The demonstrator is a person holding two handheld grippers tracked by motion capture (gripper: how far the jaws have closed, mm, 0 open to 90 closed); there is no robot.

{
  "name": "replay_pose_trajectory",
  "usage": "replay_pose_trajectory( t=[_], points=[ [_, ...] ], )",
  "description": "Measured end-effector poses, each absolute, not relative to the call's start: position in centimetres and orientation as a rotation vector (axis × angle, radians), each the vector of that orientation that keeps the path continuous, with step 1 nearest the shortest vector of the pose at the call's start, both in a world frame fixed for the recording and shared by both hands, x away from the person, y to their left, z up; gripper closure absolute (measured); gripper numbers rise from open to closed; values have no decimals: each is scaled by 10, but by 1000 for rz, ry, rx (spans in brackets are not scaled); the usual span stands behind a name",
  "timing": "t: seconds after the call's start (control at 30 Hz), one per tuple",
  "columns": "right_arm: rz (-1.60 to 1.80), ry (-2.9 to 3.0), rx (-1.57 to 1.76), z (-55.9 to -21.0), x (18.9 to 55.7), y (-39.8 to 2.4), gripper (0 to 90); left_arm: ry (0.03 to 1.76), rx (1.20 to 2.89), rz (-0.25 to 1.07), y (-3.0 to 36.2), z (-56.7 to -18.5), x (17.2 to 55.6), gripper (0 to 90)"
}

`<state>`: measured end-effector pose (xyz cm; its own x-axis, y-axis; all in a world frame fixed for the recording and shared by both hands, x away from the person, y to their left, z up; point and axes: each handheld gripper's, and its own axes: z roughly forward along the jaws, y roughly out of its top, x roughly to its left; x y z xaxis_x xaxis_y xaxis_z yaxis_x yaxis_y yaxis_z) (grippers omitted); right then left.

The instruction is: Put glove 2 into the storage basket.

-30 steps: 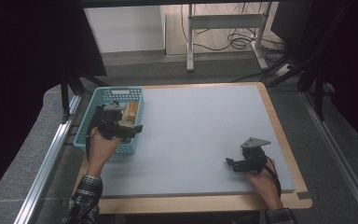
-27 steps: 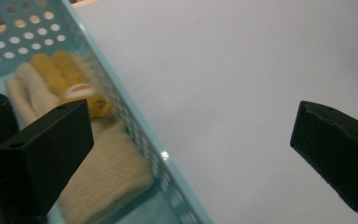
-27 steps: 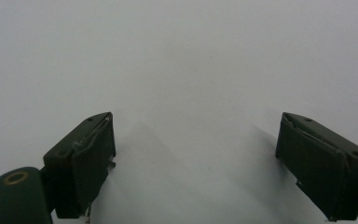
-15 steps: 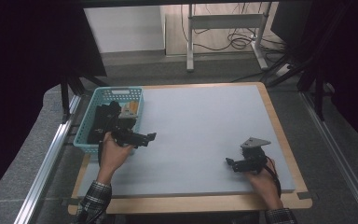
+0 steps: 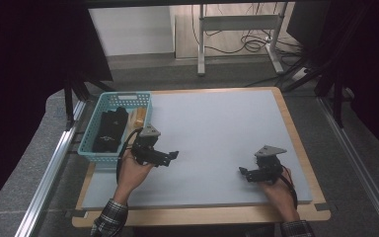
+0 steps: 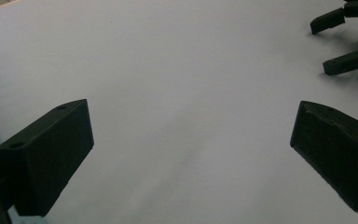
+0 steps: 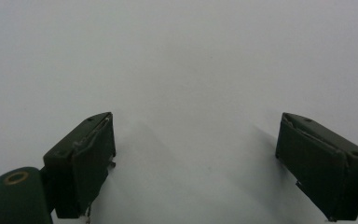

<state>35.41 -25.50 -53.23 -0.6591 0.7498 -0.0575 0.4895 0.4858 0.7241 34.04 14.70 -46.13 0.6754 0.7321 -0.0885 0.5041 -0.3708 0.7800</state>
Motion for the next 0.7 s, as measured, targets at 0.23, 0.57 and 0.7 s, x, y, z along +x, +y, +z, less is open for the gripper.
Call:
replay_pose_trajectory(
  t=[0.23,0.57,0.7],
  points=[
    [981,2369,1037,-532,354,-255,117,909,2059,348,134,-470,332,0],
    [981,2369,1037,-532,354,-255,117,873,2069,340,121,-487,322,0],
    [981,2369,1037,-532,354,-255,117,860,2071,331,119,-494,320,0]
  ],
)
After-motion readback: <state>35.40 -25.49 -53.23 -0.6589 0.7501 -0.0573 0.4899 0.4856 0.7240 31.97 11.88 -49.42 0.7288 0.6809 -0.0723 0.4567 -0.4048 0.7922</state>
